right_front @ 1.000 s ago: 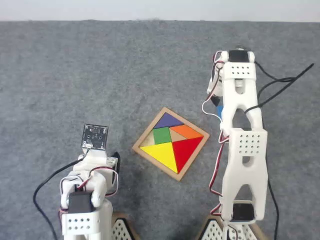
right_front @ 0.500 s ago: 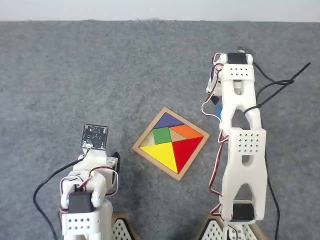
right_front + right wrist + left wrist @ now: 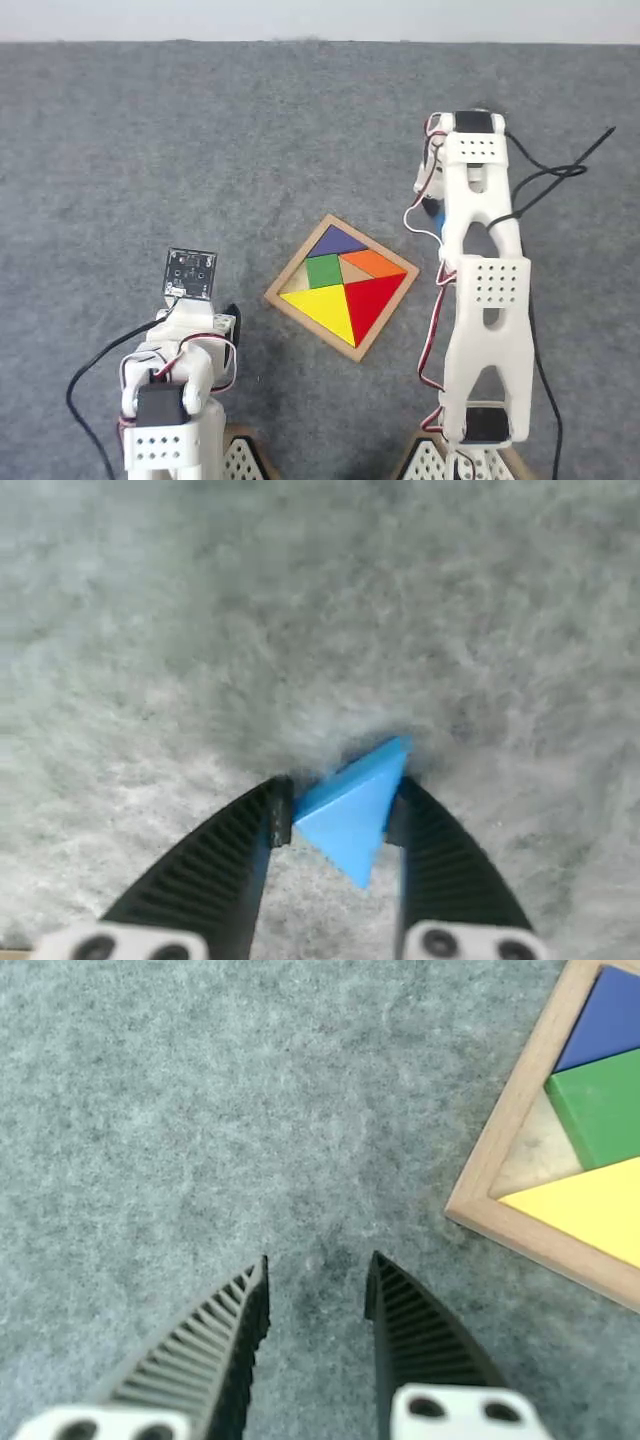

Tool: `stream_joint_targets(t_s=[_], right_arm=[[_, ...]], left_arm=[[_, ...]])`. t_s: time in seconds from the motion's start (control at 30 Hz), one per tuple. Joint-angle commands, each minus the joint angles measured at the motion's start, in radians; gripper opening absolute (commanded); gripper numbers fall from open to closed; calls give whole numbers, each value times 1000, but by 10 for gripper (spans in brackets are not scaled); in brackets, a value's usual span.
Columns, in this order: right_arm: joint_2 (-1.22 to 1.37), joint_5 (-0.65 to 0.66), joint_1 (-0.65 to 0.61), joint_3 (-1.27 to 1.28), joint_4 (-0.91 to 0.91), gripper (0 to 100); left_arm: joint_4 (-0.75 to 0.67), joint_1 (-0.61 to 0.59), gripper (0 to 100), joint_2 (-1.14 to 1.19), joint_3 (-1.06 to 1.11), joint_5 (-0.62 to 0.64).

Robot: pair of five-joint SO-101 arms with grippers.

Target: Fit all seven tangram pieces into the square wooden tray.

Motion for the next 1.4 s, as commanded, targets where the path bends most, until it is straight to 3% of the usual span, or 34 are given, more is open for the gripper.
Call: stream_joint_targets(t_s=[0.0, 0.4, 0.67, 0.93, 1.2, 1.3, 1.37], right_arm=[[-13, -5, 5, -28, 10, 76], [-280, 60, -68, 28, 102, 32], [-601, 146, -260, 325, 101, 17], [-814, 324, -483, 667, -41, 17], [-826, 687, -616, 825, -193, 17], [-820, 738, -611, 824, -239, 17], [-802, 692, -610, 822, -259, 17]], left_arm=[[9, 2, 153, -28, -8, -6], [9, 2, 153, -28, -8, -6], [9, 2, 153, -28, -8, -6], [9, 2, 153, -28, -8, -6], [9, 2, 153, -28, -8, -6], [9, 2, 153, -28, -8, -6], [9, 2, 153, -28, -8, -6]])
